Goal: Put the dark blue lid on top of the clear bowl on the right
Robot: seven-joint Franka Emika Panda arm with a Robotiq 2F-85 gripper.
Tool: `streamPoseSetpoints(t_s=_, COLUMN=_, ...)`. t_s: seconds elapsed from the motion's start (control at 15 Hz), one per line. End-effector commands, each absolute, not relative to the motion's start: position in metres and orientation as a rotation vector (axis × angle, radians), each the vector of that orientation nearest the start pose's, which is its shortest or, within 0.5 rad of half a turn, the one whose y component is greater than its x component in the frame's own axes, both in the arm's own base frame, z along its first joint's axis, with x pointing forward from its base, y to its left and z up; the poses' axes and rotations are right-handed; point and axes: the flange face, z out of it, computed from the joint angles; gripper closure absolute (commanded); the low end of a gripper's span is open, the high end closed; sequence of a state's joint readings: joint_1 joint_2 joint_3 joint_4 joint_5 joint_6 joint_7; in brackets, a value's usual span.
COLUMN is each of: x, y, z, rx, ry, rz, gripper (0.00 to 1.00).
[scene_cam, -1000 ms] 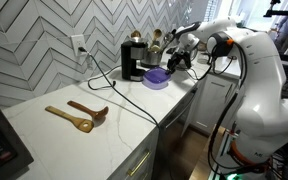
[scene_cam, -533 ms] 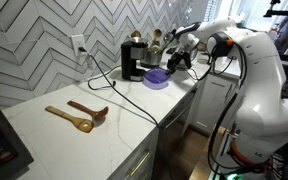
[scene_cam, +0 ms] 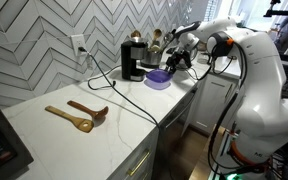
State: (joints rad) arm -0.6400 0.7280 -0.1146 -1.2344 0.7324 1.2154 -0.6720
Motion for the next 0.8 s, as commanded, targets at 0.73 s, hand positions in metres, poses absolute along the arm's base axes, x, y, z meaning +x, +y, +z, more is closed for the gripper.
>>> streamPoseSetpoints(t_s=0.73, x=0.560, y=-0.357, z=0.353, rx=-2.184, ry=0.103, rz=0.154, gripper=0.00)
